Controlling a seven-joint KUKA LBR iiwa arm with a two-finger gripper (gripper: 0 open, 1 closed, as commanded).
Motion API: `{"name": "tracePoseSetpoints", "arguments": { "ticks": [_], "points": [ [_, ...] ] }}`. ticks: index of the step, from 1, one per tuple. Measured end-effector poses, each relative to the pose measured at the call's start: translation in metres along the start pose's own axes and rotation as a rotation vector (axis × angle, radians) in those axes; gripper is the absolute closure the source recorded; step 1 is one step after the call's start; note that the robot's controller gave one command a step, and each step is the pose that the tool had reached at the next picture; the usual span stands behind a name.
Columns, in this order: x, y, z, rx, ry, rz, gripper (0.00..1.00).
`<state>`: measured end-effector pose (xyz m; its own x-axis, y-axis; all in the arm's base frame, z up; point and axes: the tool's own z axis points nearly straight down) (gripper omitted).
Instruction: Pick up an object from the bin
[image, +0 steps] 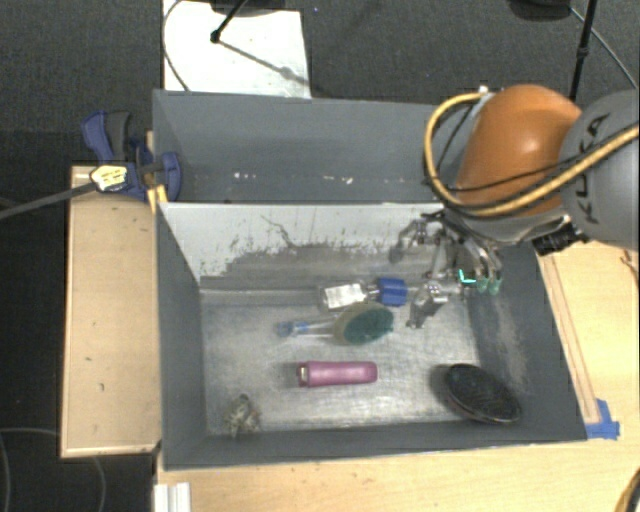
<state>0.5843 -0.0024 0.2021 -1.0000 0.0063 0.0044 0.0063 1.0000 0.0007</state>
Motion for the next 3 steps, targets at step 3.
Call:
{"name": "tracePoseSetpoints", "arguments": {
  "ticks": [3],
  "points": [
    [-0.001, 0.026, 0.106, 0.003, -0.010, -0.746, 0.00]
  ]
}}
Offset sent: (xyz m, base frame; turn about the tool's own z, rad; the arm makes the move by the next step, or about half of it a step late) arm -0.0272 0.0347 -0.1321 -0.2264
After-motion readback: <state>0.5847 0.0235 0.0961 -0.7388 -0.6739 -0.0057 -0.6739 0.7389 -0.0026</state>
